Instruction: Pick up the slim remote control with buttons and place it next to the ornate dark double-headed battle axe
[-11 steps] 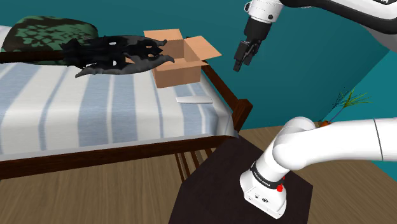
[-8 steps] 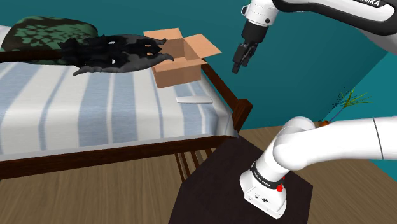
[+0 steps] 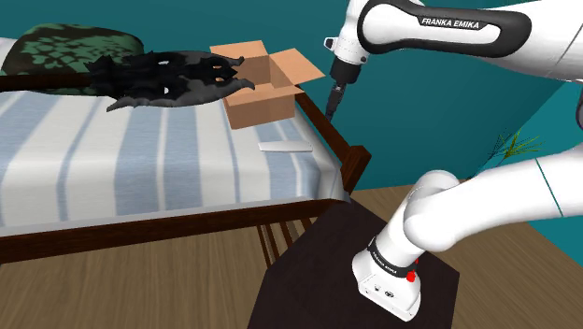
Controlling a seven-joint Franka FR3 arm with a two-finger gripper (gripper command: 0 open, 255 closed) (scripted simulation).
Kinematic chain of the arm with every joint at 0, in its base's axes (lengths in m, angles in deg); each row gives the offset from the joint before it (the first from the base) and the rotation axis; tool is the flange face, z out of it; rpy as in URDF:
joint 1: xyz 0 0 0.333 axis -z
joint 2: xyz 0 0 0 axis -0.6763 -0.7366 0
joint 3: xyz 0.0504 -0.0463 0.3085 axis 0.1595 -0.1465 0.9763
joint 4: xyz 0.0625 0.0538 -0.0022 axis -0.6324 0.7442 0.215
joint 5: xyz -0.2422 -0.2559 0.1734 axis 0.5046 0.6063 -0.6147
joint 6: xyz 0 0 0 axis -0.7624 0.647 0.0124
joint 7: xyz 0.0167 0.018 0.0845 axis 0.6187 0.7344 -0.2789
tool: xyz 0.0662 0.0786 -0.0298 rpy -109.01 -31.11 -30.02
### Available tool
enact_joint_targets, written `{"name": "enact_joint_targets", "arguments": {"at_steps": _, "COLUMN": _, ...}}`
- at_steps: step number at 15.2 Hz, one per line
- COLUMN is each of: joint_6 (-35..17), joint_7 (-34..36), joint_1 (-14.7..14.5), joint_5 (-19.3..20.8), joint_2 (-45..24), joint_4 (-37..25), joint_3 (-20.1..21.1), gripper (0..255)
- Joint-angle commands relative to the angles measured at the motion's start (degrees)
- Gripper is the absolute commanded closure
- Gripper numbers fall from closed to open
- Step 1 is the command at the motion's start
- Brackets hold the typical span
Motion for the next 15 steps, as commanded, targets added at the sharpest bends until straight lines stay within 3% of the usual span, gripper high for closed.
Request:
{"name": "enact_joint_targets", "arguments": {"at_steps": 1, "joint_6": -4.1, "joint_7": -5.2, "joint_1": -0.9, "joint_5": 0.8, "joint_2": -2.8, "joint_4": 1.1, "joint_3": -2.2, "gripper": 0}}
{"name": "enact_joint_targets", "arguments": {"at_steps": 8, "joint_6": -16.6, "joint_7": -21.6, "joint_1": -4.9, "joint_5": 0.6, "joint_2": -15.8, "joint_4": 0.5, "joint_3": -7.9, "gripper": 0}}
{"name": "enact_joint_targets", "arguments": {"at_steps": 15, "joint_6": -27.0, "joint_7": -39.2, "joint_1": -8.6, "joint_5": -4.1, "joint_2": -31.1, "joint_4": -3.6, "joint_3": -11.2, "gripper": 0}}
